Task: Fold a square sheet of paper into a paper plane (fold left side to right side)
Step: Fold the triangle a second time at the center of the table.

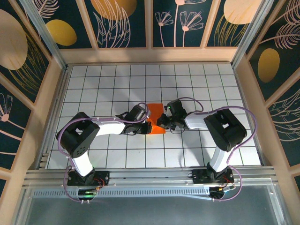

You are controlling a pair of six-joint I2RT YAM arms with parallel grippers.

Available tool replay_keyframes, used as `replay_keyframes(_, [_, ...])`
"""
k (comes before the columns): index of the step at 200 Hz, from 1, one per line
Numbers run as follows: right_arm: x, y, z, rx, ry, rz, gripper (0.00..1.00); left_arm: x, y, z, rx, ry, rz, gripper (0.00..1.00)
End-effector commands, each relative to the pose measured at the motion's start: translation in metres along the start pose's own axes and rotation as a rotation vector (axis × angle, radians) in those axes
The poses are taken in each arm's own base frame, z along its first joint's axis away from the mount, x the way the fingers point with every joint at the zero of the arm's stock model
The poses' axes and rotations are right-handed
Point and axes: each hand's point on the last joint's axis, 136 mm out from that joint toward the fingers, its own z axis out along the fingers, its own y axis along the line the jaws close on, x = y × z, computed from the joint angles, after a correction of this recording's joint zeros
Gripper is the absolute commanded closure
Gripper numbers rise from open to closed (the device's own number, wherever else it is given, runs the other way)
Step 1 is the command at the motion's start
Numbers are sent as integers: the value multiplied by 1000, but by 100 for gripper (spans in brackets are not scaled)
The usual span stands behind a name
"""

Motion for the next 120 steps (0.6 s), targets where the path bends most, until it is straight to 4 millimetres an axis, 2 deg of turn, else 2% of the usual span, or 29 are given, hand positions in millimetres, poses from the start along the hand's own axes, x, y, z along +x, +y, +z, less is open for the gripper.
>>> replay_keyframes(1, [10, -18, 3, 82, 23, 4, 100, 16, 18, 4, -63, 45, -1, 97])
replay_keyframes(35, [-5, 10, -10, 5, -37, -41, 100, 21, 25, 7, -91, 55, 2, 100])
replay_keyframes(65, [-11, 24, -18, -38, -78, -73, 100, 24, 25, 9, -99, 63, 13, 100])
replay_keyframes(96, [-4, 31, -10, -45, -69, -87, 100, 25, 24, 11, -98, 66, 18, 100])
replay_keyframes(120, [-1, 27, -1, -2, -59, -99, 100, 24, 24, 12, -103, 67, 21, 100])
